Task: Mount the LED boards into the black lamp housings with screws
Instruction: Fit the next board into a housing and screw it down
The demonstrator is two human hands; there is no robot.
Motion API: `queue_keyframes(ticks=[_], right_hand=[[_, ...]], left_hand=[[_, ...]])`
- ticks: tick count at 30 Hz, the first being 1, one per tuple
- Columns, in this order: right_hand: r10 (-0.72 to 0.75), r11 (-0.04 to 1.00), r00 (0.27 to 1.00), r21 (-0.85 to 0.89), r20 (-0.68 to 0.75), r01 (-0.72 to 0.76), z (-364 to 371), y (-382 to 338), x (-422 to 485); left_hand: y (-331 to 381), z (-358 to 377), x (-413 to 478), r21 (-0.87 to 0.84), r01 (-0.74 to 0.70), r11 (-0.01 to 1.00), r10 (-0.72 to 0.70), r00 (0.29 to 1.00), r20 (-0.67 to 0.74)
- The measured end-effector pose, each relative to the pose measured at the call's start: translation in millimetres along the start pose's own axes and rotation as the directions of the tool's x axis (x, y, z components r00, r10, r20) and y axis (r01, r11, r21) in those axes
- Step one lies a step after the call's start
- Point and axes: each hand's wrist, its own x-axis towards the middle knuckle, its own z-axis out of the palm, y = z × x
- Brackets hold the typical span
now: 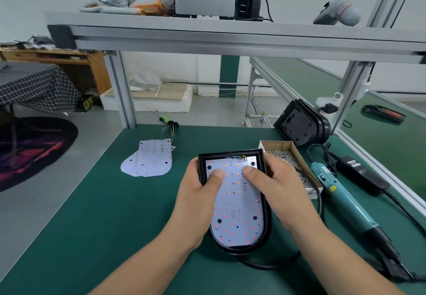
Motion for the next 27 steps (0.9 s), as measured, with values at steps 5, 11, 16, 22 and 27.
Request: queue_keyframes(ticks=[5,11,16,22,27], right_hand=[[-0.009,1.000,1.000,-0.028,-0.018,0.008,1,2,-1],[-0.066,0.991,0.998,-0.121,-0.019,0.063,3,-1,-3],[0.040,0.972,0.999,0.230,0.000,-0.039,1,-4,1],[0.090,0.992,0.917,0.043,0.387,-0.116,3,5,-5],[0.020,1.000,0.942,0.000,0.334,-0.021,12,10,-7]], left_hand=[[-1,0,0,-0.047,0.043,0.998,-0.043,0.999,0.006],[3,-1,-1,-0.209,0.117,0.971,-0.105,0.992,0.067],[7,-6,3,-0.337,0.195,0.921,-0.173,0.980,0.094],[13,-9,4,-0.457,0.293,0.840,-0.237,0.955,0.177],[17,-18,4,-0.492,0.395,0.776,-0.268,0.912,0.309]])
